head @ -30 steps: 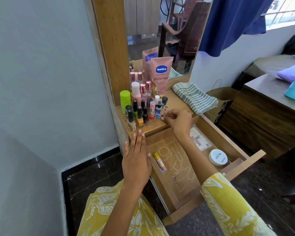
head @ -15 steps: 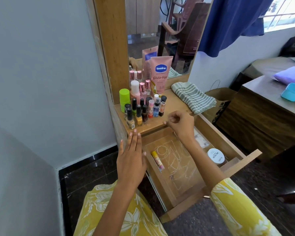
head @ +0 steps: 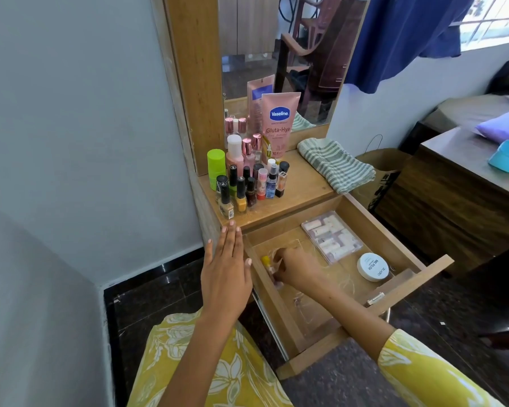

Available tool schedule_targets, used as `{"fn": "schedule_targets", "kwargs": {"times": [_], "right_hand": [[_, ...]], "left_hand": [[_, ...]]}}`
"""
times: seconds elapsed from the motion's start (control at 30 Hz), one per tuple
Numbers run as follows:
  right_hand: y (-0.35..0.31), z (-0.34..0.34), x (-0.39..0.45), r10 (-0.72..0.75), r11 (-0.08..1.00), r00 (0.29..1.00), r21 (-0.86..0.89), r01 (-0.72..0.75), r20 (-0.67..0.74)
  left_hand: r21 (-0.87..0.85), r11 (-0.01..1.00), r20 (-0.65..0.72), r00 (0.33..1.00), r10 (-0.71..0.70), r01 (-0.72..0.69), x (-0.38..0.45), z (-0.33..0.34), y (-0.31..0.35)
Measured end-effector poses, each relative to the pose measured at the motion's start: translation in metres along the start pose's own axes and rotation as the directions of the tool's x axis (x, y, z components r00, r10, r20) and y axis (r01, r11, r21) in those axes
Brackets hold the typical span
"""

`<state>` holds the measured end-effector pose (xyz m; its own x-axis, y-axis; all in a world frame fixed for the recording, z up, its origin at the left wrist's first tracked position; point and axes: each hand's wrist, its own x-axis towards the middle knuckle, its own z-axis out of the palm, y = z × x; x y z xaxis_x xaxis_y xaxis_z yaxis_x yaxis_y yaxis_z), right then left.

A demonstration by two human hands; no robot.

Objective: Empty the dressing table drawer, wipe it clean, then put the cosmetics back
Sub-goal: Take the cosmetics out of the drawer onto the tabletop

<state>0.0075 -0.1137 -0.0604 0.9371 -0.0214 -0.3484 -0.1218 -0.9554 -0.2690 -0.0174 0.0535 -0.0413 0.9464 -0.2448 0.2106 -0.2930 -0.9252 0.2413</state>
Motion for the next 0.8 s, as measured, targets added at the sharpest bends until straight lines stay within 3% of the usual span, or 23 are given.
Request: {"fn": "schedule_targets", "kwargs": {"times": [0.13,0.37,0.43,0.5,0.6,0.7,0.8], "right_hand": [[-0.001,-0.002,-0.002,0.011,0.988,0.997,0.15,-0.022,0.072],[-0.004,-0.017,-0.012,0.065,0.925,0.998,0.376,-0.059,-0.003],[-0.005,-0.032,-0.016,0.062,0.833,0.993,0.553,0.003,-0.099],[-0.012,-0.048,-0.022,0.04,0.702,0.956,0.689,0.18,-0.291],[-0.025,-0.059,-0.018,0.043,0.709,0.845,0.613,0.349,-0.532],[-0.034,-0.06,-0.01,0.054,0.737,0.805,0.567,0.366,-0.59],[-0.038,-0.057,-0.004,0.093,0.637,0.816,0.664,0.392,-0.571]], "left_hand": [[0.008,1.0,0.015,1.0,-0.01,0.01,-0.001,-0.004,0.001],[-0.007,1.0,0.018,1.0,-0.016,0.017,-0.002,-0.004,0.002],[-0.019,1.0,0.013,1.0,-0.017,0.017,-0.003,-0.004,0.003],[-0.022,0.999,0.008,1.0,-0.023,0.023,-0.003,-0.004,0.004],[-0.021,0.999,0.012,1.0,-0.024,0.025,-0.002,-0.005,0.004],[-0.02,0.999,0.006,0.999,-0.033,0.033,-0.003,-0.007,0.004],[-0.025,0.999,-0.004,0.999,-0.041,0.041,-0.003,-0.008,0.007]]}}
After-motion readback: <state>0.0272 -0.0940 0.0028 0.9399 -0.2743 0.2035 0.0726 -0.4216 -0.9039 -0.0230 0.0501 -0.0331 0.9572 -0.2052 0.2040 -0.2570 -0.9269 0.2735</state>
